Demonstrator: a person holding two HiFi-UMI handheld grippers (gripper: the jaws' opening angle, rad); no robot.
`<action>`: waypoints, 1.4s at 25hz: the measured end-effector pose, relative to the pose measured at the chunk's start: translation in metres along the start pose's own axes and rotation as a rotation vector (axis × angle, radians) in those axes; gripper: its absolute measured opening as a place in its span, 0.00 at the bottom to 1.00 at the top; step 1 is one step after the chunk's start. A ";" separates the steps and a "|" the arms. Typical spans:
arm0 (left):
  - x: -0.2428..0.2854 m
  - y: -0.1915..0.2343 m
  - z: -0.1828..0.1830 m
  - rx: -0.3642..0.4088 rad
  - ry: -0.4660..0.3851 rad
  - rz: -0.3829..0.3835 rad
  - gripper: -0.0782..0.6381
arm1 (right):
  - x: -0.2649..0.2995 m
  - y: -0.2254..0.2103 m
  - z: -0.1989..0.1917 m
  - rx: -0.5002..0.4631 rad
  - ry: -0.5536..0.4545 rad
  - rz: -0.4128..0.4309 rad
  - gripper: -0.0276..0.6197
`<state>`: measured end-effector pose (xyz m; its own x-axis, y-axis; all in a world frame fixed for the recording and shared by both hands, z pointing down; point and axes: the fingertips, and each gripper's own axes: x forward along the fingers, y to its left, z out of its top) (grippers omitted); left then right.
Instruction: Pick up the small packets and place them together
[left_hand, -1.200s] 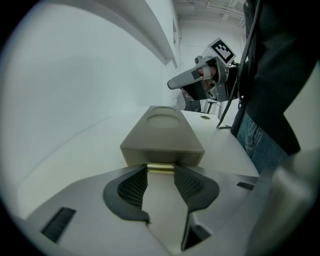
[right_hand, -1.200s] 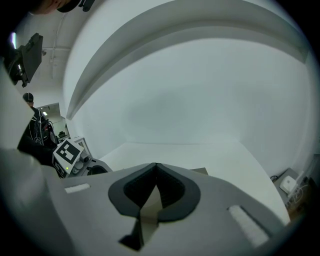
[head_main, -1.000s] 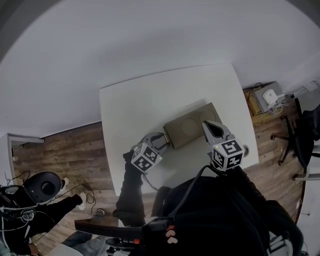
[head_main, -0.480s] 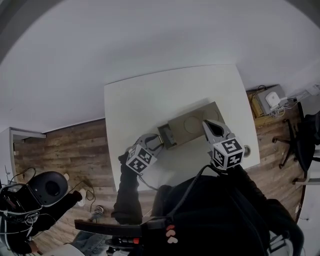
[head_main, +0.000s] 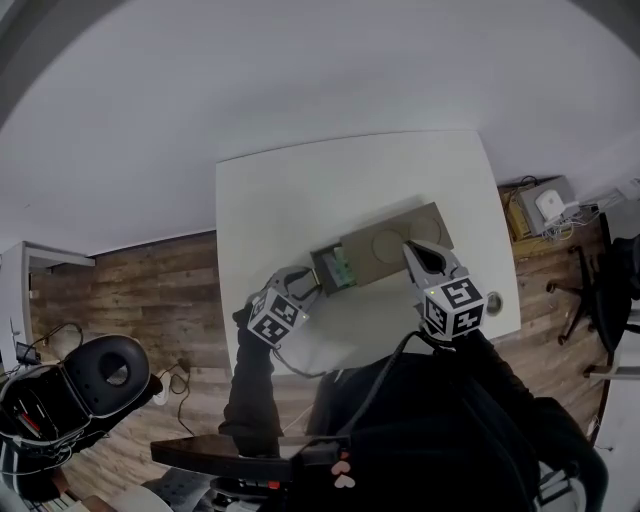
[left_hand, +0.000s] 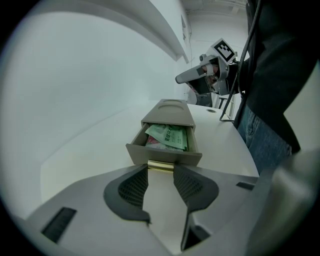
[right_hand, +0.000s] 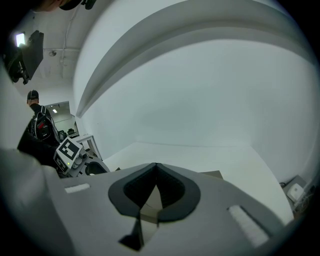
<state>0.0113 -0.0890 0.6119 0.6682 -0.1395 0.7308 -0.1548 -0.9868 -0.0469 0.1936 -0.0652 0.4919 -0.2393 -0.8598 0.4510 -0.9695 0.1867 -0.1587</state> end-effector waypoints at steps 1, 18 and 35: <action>-0.002 0.000 -0.002 -0.005 0.005 0.003 0.33 | 0.000 0.001 0.000 -0.002 0.001 0.004 0.05; -0.012 -0.001 -0.016 -0.083 0.030 0.097 0.24 | 0.002 0.019 -0.006 -0.039 0.022 0.099 0.05; -0.013 -0.001 -0.012 -0.014 0.052 0.136 0.30 | -0.015 0.007 -0.012 0.000 0.001 0.043 0.05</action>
<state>-0.0062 -0.0855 0.6105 0.6022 -0.2669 0.7524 -0.2517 -0.9579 -0.1384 0.1899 -0.0448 0.4947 -0.2812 -0.8505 0.4445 -0.9582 0.2236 -0.1785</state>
